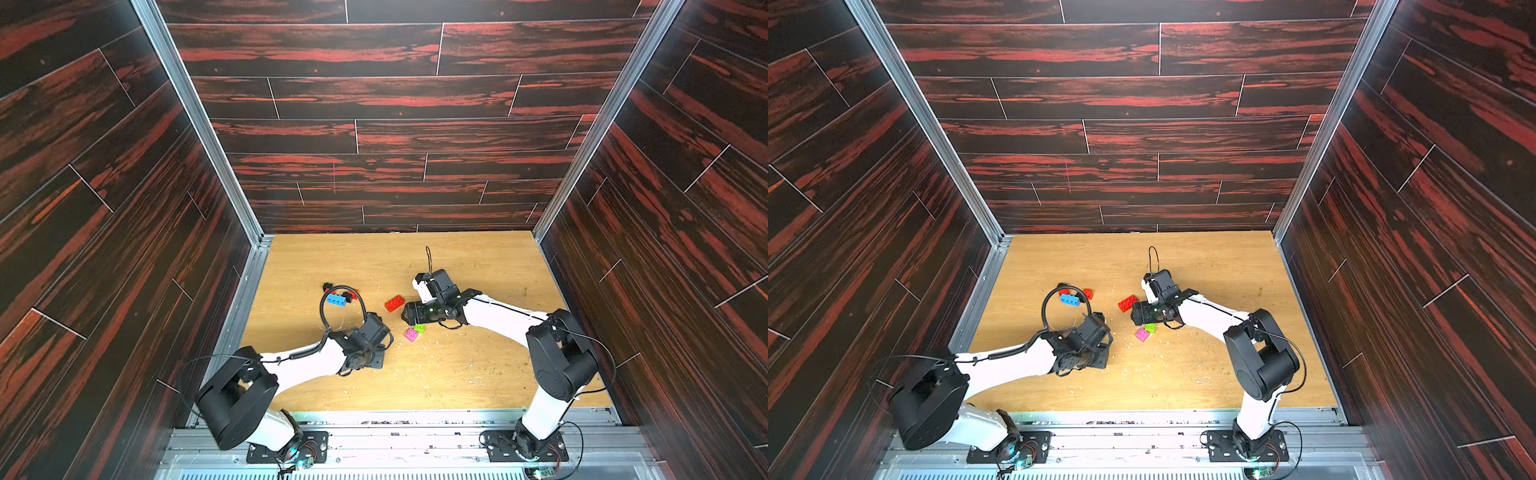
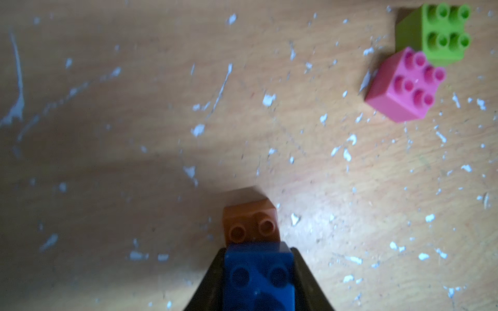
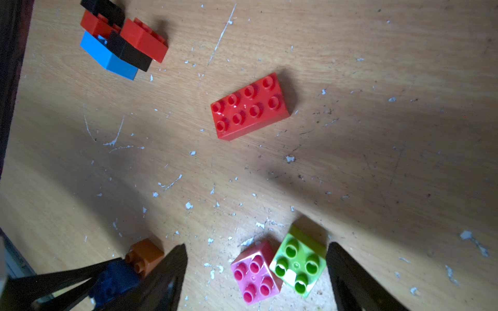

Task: Assemble the letter v with lego
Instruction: Assemble the lego brick with the lego brick.

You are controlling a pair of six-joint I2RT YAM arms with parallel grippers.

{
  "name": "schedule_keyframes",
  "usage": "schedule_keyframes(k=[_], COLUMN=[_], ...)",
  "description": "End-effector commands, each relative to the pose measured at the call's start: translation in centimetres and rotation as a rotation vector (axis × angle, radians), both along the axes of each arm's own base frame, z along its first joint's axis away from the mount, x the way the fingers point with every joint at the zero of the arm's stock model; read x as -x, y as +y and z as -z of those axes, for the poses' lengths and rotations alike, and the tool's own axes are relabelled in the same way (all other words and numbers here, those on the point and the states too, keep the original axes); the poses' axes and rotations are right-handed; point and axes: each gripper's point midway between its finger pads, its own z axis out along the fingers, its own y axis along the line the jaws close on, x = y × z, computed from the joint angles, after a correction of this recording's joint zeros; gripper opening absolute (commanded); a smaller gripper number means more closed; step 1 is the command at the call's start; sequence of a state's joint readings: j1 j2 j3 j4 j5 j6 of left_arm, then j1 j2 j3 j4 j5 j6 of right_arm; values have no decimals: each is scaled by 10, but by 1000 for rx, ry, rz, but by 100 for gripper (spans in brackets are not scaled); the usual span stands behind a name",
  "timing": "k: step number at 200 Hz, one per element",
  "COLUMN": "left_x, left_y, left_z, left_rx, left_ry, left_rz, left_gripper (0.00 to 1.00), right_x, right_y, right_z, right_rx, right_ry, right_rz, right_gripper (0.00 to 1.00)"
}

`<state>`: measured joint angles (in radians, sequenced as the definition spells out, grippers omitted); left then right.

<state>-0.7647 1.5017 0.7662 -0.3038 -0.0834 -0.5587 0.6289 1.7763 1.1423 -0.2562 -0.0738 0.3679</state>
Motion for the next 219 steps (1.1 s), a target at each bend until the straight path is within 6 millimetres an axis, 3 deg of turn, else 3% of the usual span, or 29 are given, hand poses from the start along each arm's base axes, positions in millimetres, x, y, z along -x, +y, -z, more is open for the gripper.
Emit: schedule_keyframes(k=[1, 37, 79, 86, 114, 151, 189, 219], left_x=[-8, -49, -77, -78, -79, -77, -67, -65], left_y=[6, 3, -23, -25, -31, -18, 2, 1], left_z=[6, -4, -24, -17, -31, -52, -47, -40], left_rx=[-52, -19, -8, -19, 14, 0, -66, -52], left_ry=[18, 1, -8, 15, 0, -60, -77, -90], left_rz=[87, 173, 362, 376, 392, 331, 330, 354], left_gripper=[21, 21, 22, 22, 21, 20, 20, 20], right_x=[1, -3, -5, -4, -4, -3, -3, -2], right_y=[-3, -12, -16, -16, -16, -15, -14, -12], right_z=[-3, -7, -10, -10, -10, -10, -12, -11], right_rx=[4, 28, 32, 30, 27, 20, 3, -3], right_ry=[-9, -28, -38, -37, -41, -42, -43, -38], right_rz=[27, 88, 110, 112, 111, 106, 108, 102], right_gripper=[84, 84, 85, 84, 85, 84, 84, 84])
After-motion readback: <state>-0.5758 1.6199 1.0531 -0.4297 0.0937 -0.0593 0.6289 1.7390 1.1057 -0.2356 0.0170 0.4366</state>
